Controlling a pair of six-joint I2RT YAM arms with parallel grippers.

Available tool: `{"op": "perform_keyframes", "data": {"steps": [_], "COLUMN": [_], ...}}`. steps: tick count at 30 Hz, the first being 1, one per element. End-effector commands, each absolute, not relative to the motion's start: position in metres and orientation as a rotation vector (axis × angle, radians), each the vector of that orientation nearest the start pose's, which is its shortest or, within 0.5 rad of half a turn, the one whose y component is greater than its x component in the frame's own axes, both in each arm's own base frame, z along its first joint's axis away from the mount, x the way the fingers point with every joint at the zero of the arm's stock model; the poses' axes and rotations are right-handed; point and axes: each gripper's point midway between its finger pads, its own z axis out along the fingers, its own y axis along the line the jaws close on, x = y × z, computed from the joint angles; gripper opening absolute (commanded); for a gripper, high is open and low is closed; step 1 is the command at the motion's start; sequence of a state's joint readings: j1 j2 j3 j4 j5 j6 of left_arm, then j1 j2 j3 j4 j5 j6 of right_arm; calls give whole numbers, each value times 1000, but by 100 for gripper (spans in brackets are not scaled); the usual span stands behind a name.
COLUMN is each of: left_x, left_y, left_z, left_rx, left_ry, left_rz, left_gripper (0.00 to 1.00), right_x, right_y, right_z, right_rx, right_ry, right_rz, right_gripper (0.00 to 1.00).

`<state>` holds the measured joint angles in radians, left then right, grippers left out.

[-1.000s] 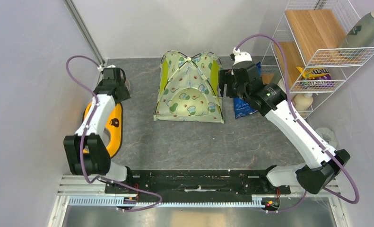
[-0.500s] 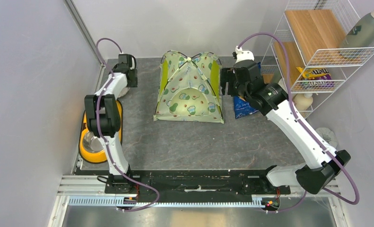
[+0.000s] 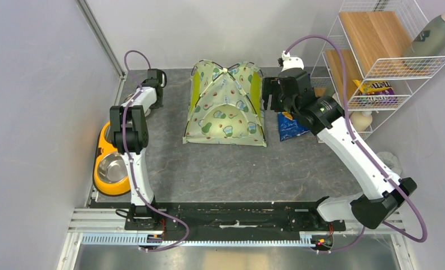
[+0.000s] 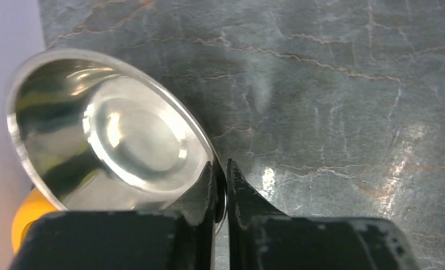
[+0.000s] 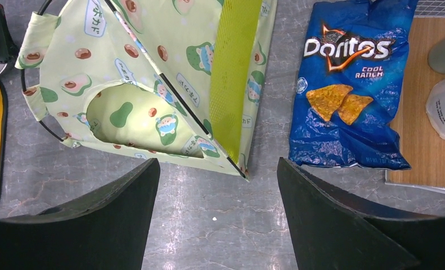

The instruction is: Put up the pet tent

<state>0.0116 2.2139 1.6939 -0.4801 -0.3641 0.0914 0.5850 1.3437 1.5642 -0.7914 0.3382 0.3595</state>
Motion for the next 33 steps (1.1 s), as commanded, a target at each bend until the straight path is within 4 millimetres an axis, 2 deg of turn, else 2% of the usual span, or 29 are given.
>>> {"op": "perform_keyframes", "data": {"steps": [1,7,12,16,20,24,29,33], "left_x": [527,523,507,488,458,431,414,403], "left_y": [85,100,111,119,128,133,145,154], "left_z": [84,140,165,176,170,148,119,104], "left_rx": [-99,-131,-167,-216,-301,-430,-468,-518], "left_ry": [2424,2302,2257,2239,2262,2295,2384,2435], "left_rz": [591,690,771,836,931,921,921,887], "left_gripper": [2,2,2,2,2,2,2,2], "right_x": [337,337,338,338,337,338,336,336], "right_y": [167,168,170,171,172,174,175,176], "right_z": [336,338,337,337,337,336,333,328], "right_rx": [8,2,-2,-9,-15,-16,-22,-29], "right_ry": [2071,2069,2072,2074,2076,2079,2088,2099], "right_rz": [230,234,238,245,252,258,267,264], "right_gripper": [83,83,83,83,83,83,83,83]}}
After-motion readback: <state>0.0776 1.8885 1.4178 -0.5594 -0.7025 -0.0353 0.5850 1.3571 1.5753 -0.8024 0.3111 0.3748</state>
